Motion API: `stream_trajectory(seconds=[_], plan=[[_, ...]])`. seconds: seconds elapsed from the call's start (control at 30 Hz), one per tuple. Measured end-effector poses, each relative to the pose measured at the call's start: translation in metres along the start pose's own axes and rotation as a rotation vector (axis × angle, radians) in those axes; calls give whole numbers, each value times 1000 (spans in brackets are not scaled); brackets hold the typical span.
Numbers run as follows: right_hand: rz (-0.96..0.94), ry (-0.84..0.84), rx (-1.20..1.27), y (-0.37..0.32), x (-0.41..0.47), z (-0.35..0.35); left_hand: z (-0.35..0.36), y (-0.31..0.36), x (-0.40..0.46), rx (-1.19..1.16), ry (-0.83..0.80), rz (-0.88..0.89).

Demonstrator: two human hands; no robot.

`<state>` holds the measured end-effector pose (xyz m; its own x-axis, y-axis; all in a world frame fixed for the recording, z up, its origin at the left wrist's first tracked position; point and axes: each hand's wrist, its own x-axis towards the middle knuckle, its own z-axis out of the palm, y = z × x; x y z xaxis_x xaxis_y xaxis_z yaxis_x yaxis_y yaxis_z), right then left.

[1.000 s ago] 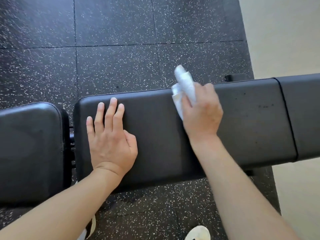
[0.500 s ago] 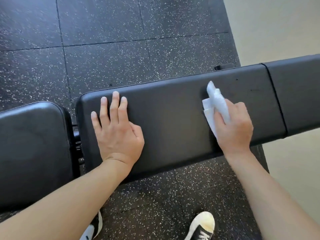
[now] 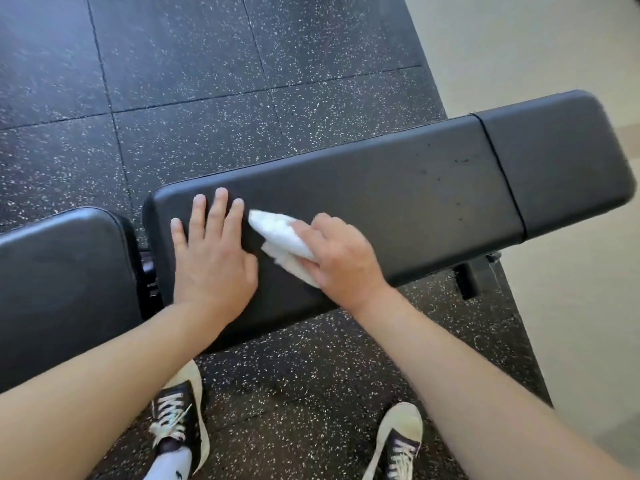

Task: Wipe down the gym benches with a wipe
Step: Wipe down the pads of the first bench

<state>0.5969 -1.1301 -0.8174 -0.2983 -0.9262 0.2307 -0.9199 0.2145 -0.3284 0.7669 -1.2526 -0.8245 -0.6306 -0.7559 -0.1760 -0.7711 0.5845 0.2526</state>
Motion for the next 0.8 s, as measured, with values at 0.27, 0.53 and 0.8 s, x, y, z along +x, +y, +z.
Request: stream_trajectory(seconds=[0.27, 0.53, 0.8], plan=[[601, 146, -65, 138, -49, -70, 8, 83, -1, 67, -92, 406], [288, 92, -24, 100, -79, -46, 34, 180, 85, 105, -50, 474], [656, 256, -116, 257, -105, -101, 52, 186, 94, 6, 121, 436]])
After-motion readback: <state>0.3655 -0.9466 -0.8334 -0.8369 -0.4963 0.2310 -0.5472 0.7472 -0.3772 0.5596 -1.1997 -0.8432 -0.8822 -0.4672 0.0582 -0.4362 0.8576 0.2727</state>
